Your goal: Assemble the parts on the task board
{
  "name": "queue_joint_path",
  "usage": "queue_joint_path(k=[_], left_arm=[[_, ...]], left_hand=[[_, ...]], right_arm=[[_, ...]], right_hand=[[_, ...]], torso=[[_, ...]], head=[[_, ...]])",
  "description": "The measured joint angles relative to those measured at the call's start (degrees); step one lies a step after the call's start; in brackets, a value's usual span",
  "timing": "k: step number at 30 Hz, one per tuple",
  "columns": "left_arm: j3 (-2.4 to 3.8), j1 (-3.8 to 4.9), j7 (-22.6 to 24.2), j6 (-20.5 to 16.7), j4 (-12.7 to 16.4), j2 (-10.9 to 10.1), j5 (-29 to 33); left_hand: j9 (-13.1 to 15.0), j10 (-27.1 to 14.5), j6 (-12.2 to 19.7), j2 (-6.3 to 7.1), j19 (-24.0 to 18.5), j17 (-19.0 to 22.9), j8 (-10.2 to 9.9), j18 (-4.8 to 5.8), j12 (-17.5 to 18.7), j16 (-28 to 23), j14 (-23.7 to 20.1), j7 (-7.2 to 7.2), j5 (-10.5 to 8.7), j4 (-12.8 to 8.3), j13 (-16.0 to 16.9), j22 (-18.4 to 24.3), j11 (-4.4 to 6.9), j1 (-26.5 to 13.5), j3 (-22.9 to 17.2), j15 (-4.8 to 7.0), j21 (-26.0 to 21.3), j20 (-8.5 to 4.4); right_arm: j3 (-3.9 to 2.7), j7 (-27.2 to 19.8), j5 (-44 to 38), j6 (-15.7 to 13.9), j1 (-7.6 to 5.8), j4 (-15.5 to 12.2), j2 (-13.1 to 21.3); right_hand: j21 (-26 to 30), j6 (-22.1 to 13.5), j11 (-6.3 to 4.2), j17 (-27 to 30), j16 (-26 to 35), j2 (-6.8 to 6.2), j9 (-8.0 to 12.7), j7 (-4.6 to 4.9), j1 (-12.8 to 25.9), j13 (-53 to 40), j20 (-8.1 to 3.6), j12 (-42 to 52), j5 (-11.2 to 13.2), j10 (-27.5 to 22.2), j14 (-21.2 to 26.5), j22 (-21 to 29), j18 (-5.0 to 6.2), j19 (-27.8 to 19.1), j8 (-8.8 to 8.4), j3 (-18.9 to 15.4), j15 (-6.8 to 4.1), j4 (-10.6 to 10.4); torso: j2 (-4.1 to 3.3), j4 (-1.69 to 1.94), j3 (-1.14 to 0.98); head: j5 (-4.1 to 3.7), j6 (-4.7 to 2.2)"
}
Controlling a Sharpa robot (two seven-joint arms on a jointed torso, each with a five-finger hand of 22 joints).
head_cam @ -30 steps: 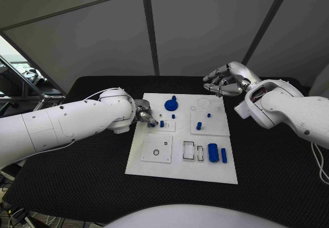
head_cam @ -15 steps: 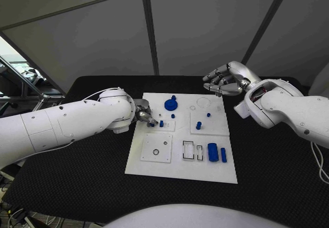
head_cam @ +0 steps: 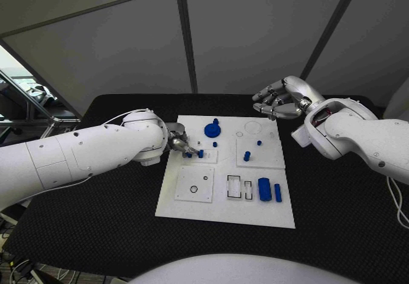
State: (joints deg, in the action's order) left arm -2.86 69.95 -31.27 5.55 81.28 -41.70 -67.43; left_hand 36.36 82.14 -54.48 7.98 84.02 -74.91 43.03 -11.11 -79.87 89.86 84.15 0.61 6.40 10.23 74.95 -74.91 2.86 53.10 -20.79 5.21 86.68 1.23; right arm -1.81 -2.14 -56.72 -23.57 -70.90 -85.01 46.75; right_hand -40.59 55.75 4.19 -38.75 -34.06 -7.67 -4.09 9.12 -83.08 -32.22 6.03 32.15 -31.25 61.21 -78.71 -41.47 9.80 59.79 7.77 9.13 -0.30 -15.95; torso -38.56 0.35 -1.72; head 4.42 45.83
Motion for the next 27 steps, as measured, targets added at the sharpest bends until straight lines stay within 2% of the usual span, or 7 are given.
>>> queue_joint_path(k=[2,5,8,11,15,19,27], left_arm=[[0.00,0.00,-0.02,-0.12,0.00,-0.08,-0.02],[0.00,0.00,-0.03,-0.32,0.04,-0.16,-0.04],[0.00,-0.01,-0.03,-0.53,0.09,-0.22,-0.05],[0.00,-0.01,-0.03,-0.75,0.13,-0.25,-0.06],[0.03,-0.02,-0.03,-1.09,0.20,-0.31,-0.07],[0.07,-0.02,-0.03,-1.35,0.34,-0.45,-0.08],[0.35,-0.02,-0.03,-1.62,0.81,-0.85,-0.10]], left_hand=[[0.00,0.00,0.00,-0.01,0.00,0.00,-0.12,0.01,0.00,0.00,0.00,0.00,0.01,0.70,0.00,0.00,0.00,0.01,1.75,0.00,0.00,0.00],[0.00,0.00,0.00,-0.75,0.00,0.00,-0.22,0.01,0.00,0.00,-0.20,0.00,0.00,1.60,0.00,0.00,0.00,0.75,3.61,0.20,0.00,0.00],[0.00,0.00,0.00,-0.75,0.00,0.00,-0.22,0.00,0.00,0.00,-0.20,0.00,0.00,1.70,0.00,0.00,0.00,0.75,3.81,0.20,0.00,0.00],[0.00,0.00,0.00,-1.53,0.00,0.00,-0.22,0.01,0.00,0.00,-0.20,0.00,0.00,2.66,-0.01,0.00,0.00,2.28,6.20,0.20,0.00,0.00],[0.00,0.00,0.00,-2.13,0.00,0.00,-0.22,0.00,0.00,0.00,-0.20,0.00,0.00,3.11,-0.01,0.00,0.00,2.88,6.67,0.20,0.00,0.00],[0.00,0.00,0.00,-3.62,0.00,0.00,-0.43,0.00,0.00,0.00,-0.20,0.00,0.00,3.27,-0.01,0.00,0.00,4.37,7.36,0.20,0.00,0.00],[0.01,0.00,0.00,-3.99,0.00,0.00,-0.43,0.01,0.00,0.00,-0.20,0.00,0.00,3.36,-0.02,0.00,0.00,4.75,7.53,0.20,0.00,0.00]], right_arm=[[0.00,0.00,0.00,0.00,0.00,-0.01,0.02],[0.00,0.00,0.00,0.00,0.00,-0.04,0.05],[0.00,0.00,0.00,0.00,0.00,-0.05,0.08],[0.00,0.00,0.00,0.00,0.00,-0.05,0.08],[0.00,0.00,0.00,0.00,0.00,-0.06,0.08],[0.00,0.00,0.00,0.00,0.00,-0.05,0.07],[0.00,0.00,0.00,0.00,0.00,-0.01,0.04]], right_hand=[[0.00,0.00,0.00,0.00,0.00,0.00,0.00,0.00,0.00,0.00,0.00,0.00,0.00,0.00,0.00,0.00,0.00,0.00,0.00,0.00,0.00,0.00],[0.00,0.00,0.00,0.00,0.00,0.00,0.00,0.00,0.00,0.00,0.00,0.00,0.00,0.00,0.00,0.00,0.00,0.00,0.00,0.00,0.00,0.00],[0.00,0.00,0.00,0.00,0.00,0.00,0.00,0.00,0.00,0.00,0.00,0.00,0.00,0.00,0.00,0.00,0.00,0.00,0.00,0.00,0.00,0.00],[0.00,0.00,0.00,0.00,0.00,0.00,0.00,0.00,0.00,0.00,0.00,0.00,0.00,0.00,0.00,0.00,0.00,0.00,0.00,0.00,0.00,0.00],[0.00,0.00,0.00,0.00,0.00,0.00,0.00,0.00,0.00,-0.01,0.00,0.00,0.00,0.00,0.00,-0.01,0.00,0.00,0.00,0.00,0.00,0.00],[0.00,0.00,0.00,0.00,0.00,0.00,0.00,0.00,0.00,-0.01,0.00,0.00,0.00,0.00,0.00,-0.01,0.00,0.00,0.00,0.00,0.00,0.00],[0.00,0.00,0.00,0.00,0.00,0.00,0.00,0.00,0.00,-0.01,0.00,0.00,0.00,0.00,0.00,-0.01,0.00,0.00,0.00,0.00,0.00,0.00]], torso=[[0.00,0.00,0.00],[0.01,0.02,0.01],[0.01,0.03,0.01],[0.01,0.03,0.01],[0.01,0.03,0.02],[0.02,0.03,0.02],[0.04,0.03,0.02]], head=[[-0.01,0.01],[-0.01,0.01],[-0.01,0.04],[0.01,0.04],[0.06,0.05],[0.12,0.04],[0.13,-0.04]])
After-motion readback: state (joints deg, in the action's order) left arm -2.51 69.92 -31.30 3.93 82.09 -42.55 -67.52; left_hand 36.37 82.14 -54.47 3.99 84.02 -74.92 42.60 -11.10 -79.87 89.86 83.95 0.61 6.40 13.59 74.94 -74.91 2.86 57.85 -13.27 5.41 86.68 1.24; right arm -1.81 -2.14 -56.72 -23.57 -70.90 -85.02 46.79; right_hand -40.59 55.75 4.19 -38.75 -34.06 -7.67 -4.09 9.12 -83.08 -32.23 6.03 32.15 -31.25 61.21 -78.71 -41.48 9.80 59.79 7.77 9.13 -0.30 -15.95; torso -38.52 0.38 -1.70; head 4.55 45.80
